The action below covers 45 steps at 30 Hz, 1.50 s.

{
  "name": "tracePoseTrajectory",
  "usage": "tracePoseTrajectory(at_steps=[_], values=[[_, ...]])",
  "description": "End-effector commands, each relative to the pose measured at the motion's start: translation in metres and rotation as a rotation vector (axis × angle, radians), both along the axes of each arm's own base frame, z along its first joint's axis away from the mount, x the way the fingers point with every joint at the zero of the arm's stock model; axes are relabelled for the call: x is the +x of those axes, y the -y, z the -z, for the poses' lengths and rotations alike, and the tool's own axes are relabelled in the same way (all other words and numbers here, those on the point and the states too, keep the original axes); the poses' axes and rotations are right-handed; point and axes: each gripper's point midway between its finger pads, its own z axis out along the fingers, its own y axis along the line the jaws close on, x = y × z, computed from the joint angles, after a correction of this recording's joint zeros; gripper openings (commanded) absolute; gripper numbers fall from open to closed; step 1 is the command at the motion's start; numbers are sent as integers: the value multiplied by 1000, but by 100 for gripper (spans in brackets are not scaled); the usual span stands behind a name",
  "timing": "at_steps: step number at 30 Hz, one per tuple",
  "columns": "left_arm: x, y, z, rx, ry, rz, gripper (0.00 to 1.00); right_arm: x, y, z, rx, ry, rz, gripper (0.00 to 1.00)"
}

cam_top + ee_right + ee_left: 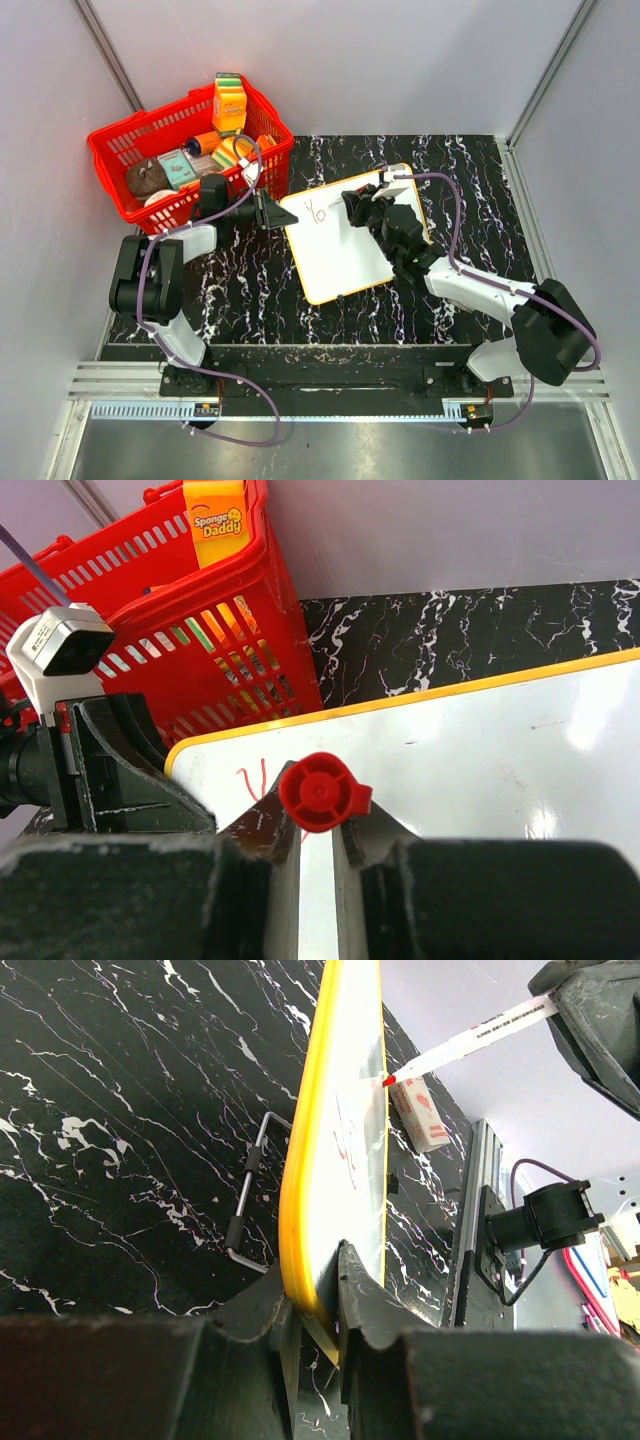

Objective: Write a sentence on the whiteboard

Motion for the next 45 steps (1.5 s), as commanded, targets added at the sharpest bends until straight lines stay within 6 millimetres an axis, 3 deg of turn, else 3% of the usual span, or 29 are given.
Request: tracePoseTrajectory(at_steps=[1,13,22,31,45], values=[[-5,9,37,95,80,41,0,4,-3,-25,41,55,-9,0],[-6,10,37,94,79,46,0,9,-7,-15,40,36,-3,0],[-7,9,37,95,78,46,0,10,-10,-23,52,53,-12,0],[-6,10,36,94,82,48,0,12,-9,-7,29,20,-2,0],[-6,9,36,95,82,46,0,0,-2,8,9,-19,-17,0]])
